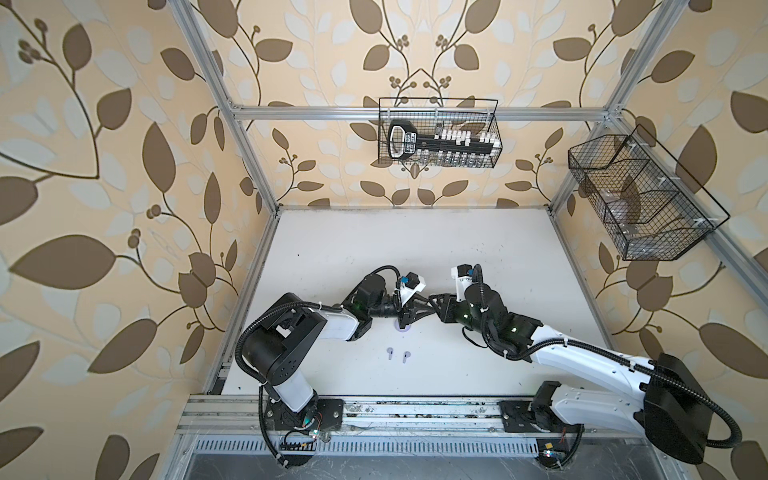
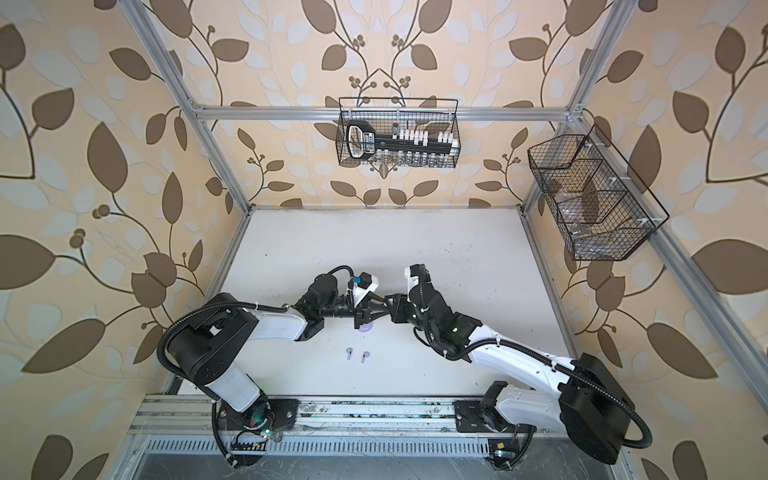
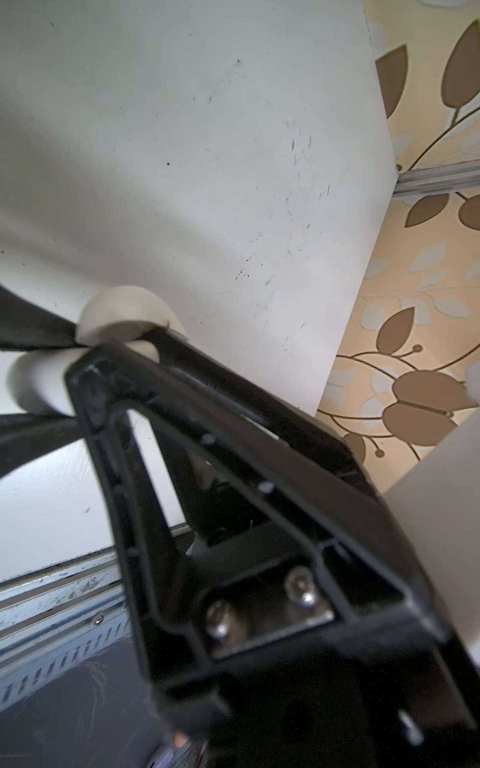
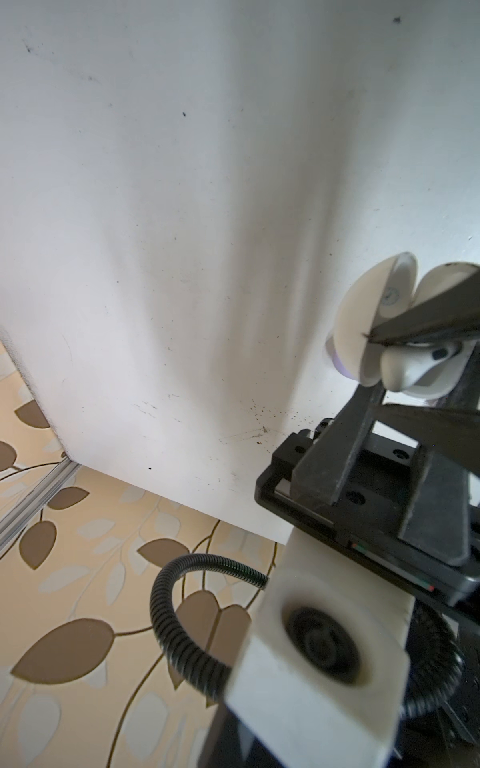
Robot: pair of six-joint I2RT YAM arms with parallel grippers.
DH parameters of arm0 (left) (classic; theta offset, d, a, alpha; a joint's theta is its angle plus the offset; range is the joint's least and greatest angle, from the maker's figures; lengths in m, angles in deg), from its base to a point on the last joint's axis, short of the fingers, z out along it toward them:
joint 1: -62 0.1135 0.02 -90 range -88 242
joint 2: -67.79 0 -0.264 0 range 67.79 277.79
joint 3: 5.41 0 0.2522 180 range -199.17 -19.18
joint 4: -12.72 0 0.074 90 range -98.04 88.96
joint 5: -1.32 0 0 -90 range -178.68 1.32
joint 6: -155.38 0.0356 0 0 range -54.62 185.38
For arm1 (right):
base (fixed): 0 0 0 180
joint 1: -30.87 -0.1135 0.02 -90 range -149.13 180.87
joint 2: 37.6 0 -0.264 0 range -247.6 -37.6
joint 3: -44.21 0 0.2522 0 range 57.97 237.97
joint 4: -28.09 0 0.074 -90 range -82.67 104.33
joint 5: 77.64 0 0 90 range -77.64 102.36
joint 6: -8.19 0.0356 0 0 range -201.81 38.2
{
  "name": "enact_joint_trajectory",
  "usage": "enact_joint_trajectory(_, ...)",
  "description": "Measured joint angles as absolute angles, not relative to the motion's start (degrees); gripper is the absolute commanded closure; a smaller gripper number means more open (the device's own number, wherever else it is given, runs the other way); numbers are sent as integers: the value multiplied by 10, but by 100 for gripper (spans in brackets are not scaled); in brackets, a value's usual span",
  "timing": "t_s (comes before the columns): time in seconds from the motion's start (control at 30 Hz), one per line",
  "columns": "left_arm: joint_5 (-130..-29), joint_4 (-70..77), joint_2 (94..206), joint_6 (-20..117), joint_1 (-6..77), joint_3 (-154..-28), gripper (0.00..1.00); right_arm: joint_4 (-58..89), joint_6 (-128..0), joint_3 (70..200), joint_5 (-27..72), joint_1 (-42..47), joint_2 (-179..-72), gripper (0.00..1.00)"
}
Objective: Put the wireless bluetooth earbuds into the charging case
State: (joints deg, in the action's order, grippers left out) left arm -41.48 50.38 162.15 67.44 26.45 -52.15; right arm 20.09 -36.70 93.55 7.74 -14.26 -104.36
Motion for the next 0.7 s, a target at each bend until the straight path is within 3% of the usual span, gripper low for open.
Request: enact_joint_trajectory(0.7,-411,478,1622,707,263,-524,100,184,-369,936,99,-136,-1044,74)
